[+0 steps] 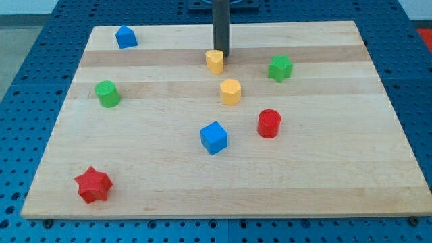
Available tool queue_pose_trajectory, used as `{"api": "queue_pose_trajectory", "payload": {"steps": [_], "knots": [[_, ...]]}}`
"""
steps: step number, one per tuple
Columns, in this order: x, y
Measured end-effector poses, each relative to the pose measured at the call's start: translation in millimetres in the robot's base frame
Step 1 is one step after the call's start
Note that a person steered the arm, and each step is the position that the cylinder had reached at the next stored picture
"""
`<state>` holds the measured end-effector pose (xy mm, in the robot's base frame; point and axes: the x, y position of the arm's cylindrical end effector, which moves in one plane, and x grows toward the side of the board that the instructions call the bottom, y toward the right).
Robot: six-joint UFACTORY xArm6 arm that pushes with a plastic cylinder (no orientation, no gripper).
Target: Slightly push the triangle to the left
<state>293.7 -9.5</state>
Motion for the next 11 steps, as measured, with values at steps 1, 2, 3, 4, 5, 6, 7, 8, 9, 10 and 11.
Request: {"api": "queue_pose_trajectory", "payload": {"steps": [1, 2, 3, 4, 5, 6, 7, 8, 9, 10, 11], "knots": [[11, -6], [5, -7], [-45, -13], [-76, -84], [-81, -177], [-86, -191], [-86, -192], [-86, -205], [-89, -206], [-92, -209], [-92, -213]]}}
